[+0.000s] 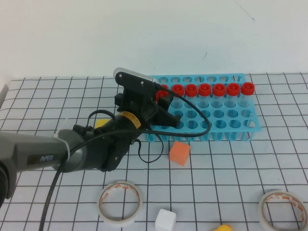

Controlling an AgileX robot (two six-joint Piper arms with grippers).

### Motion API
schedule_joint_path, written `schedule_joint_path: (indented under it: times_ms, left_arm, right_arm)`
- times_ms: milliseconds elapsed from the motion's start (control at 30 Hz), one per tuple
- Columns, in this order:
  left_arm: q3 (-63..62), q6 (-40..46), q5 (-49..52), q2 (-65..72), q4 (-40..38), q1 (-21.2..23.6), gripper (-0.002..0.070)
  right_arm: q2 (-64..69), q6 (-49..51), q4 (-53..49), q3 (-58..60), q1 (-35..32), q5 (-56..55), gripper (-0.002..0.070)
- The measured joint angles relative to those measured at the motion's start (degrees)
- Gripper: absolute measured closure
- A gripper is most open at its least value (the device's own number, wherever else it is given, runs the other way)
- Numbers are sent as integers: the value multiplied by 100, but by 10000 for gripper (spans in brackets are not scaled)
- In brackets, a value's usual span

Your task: Place the test tubes

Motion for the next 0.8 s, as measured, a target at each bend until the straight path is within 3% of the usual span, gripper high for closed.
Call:
schedule_joint_path:
  times_ms: [100, 267, 333, 467, 667, 800]
  left_arm:
    - [0, 30, -21, 0, 24, 0, 406]
    - [0, 28, 81, -98, 59, 0, 221]
    - [9, 171, 281, -365, 64, 0, 202]
    - [9, 723, 893, -1057, 64, 0, 288]
    - [9, 1538, 1919, -2396, 64, 0, 586]
    - [9, 1654, 2387, -3316, 64, 0, 657]
  right_arm:
    - [0, 0, 0, 0, 0, 0, 678]
    - [0, 0, 0, 0, 0, 0, 678]
    - [0, 0, 0, 0, 0, 0, 678]
    - [0, 0, 0, 0, 0, 0, 678]
    - [0, 0, 0, 0, 0, 0, 678]
    - [0, 0, 0, 0, 0, 0, 678]
